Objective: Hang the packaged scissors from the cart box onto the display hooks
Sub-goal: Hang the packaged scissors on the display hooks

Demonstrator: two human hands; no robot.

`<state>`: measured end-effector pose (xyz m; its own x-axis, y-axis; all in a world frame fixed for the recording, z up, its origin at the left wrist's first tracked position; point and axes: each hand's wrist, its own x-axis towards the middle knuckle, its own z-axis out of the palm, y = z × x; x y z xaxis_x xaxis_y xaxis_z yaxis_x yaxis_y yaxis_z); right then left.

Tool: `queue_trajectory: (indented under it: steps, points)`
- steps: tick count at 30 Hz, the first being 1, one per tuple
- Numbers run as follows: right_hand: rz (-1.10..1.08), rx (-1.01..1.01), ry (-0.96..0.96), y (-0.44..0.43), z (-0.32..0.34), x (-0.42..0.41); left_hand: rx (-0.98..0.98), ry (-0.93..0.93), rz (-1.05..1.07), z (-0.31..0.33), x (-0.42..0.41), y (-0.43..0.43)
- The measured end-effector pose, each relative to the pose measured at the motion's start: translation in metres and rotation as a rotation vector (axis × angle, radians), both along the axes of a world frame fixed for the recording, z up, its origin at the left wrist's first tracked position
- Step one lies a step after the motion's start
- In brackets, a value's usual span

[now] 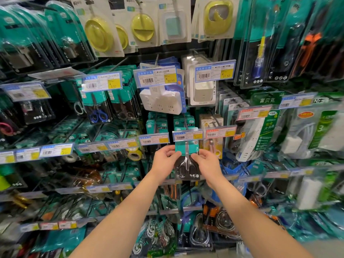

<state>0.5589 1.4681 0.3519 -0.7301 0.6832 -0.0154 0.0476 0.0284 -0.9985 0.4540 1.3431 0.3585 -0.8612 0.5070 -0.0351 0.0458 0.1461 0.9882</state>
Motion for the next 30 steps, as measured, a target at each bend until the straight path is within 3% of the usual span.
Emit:
queue_trajectory:
  steps: [6,15,21,25,30]
  points:
    - [0.034,0.015,-0.082,-0.002,-0.005,-0.001,-0.121,0.056,0.168,-0.004,-0.011,0.015]
    - [-0.058,0.176,-0.22,0.017,-0.006,-0.023,-0.234,0.033,0.156,-0.018,-0.019,0.021]
    - [-0.055,0.163,-0.315,0.029,-0.007,-0.052,-0.297,0.077,0.164,-0.016,-0.024,0.011]
    - [-0.06,0.098,-0.333,0.031,0.0,-0.051,-0.319,0.182,0.077,-0.009,-0.02,0.006]
    - [0.012,0.228,-0.469,0.025,0.004,-0.035,-0.478,0.424,-0.035,0.003,-0.007,-0.004]
